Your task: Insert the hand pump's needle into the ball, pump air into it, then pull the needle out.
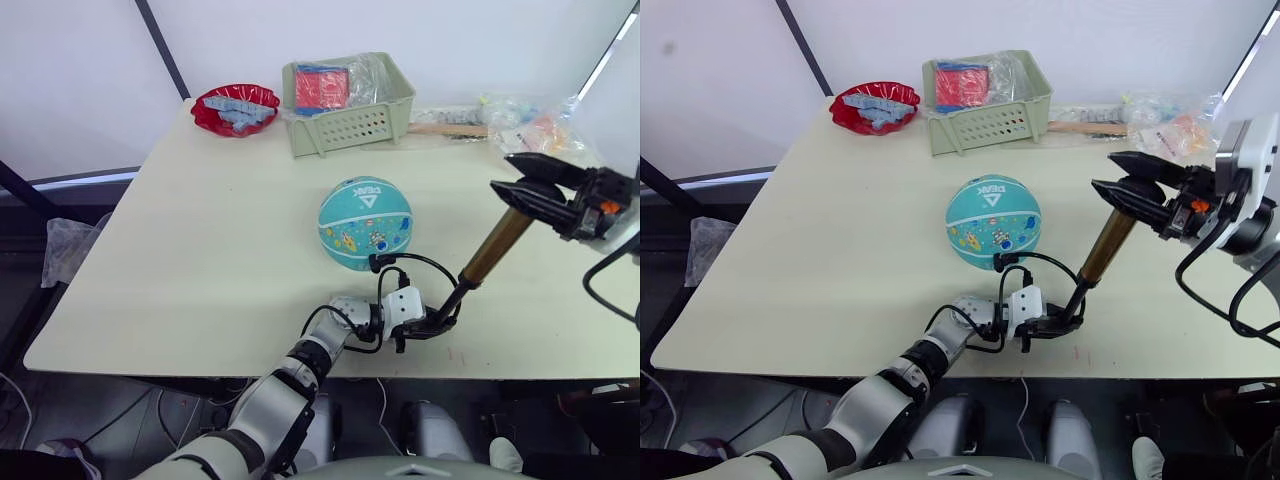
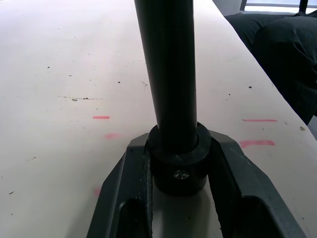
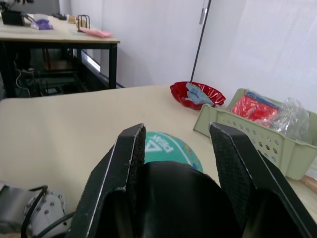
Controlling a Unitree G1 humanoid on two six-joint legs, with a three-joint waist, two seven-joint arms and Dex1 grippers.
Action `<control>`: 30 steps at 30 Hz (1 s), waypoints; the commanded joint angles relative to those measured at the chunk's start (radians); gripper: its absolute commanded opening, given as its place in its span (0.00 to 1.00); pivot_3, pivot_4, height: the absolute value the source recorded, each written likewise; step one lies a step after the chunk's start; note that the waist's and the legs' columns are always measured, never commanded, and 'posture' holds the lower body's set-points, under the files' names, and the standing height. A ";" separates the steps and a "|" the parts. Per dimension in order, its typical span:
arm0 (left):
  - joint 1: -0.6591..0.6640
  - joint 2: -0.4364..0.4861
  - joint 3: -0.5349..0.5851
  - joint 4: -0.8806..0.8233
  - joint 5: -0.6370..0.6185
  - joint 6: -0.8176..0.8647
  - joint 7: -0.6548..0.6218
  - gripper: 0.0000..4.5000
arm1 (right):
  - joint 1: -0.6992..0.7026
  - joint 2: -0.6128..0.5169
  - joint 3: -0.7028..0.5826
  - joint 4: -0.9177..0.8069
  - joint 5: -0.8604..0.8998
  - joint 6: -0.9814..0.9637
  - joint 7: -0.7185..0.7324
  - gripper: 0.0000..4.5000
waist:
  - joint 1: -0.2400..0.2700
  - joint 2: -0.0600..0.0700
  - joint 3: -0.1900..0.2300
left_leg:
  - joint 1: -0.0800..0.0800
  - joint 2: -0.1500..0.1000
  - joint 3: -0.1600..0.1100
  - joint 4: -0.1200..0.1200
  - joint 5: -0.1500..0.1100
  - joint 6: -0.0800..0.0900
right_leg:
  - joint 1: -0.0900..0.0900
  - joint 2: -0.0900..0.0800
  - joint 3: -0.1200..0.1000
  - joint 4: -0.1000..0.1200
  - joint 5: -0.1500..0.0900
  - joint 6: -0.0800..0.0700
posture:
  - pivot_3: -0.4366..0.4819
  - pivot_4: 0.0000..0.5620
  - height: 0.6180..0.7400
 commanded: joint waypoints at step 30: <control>0.045 0.025 -0.034 0.082 0.059 0.049 -0.001 0.23 | 0.108 0.133 0.149 0.056 -0.206 -0.180 0.036 0.34 | 0.000 -0.003 -0.008 | 0.000 0.001 -0.001 0.000 0.000 0.000 | -0.001 0.001 0.000 0.000 0.000 0.000 | 0.48 0.27 0.98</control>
